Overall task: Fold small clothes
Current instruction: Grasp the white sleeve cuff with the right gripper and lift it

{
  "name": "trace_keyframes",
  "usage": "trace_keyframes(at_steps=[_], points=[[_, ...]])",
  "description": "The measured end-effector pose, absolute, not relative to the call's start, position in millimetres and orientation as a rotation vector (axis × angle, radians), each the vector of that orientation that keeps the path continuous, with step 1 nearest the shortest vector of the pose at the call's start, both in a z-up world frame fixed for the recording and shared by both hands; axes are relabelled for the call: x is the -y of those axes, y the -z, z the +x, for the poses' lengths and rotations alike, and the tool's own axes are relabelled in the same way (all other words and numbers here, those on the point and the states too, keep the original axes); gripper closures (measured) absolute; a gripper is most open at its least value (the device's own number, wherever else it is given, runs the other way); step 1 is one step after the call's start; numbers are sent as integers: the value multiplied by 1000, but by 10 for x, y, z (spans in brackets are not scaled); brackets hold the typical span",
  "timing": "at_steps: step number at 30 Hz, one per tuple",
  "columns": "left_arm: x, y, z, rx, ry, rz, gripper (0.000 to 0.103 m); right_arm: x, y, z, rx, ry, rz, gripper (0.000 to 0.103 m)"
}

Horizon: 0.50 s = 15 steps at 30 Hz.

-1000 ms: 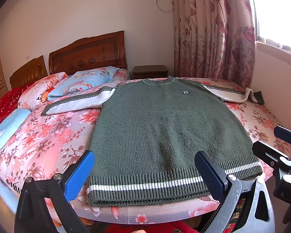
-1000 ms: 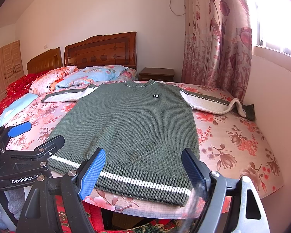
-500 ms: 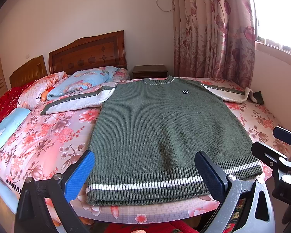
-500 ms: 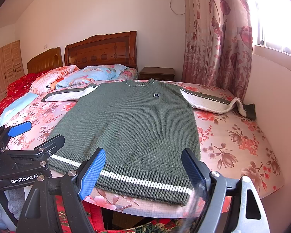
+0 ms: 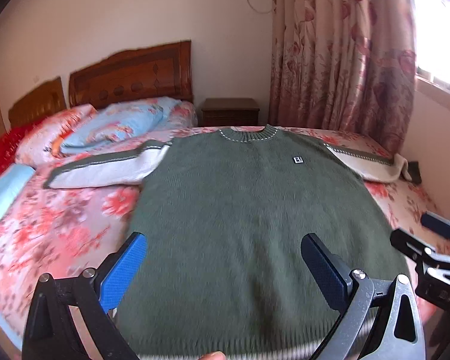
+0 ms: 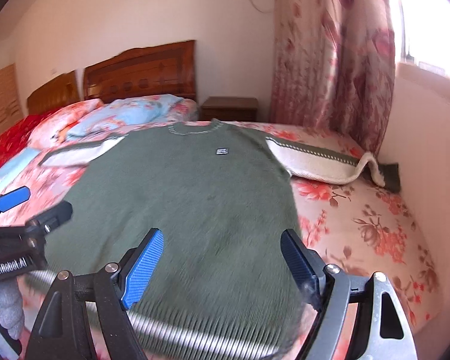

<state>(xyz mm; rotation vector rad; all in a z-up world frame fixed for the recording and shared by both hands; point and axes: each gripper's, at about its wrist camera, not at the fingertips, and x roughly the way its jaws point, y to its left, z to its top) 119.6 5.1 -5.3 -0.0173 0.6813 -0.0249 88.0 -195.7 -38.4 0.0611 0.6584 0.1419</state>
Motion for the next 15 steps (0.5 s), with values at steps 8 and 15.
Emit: trace_keyframes(at_steps=[8, 15], points=[[-107, 388, 2398, -810, -16, -38, 0, 3220, 593, 1627, -722, 28, 449, 21], [-279, 877, 2718, -951, -23, -71, 0, 4215, 914, 1985, -751, 213, 677, 21]])
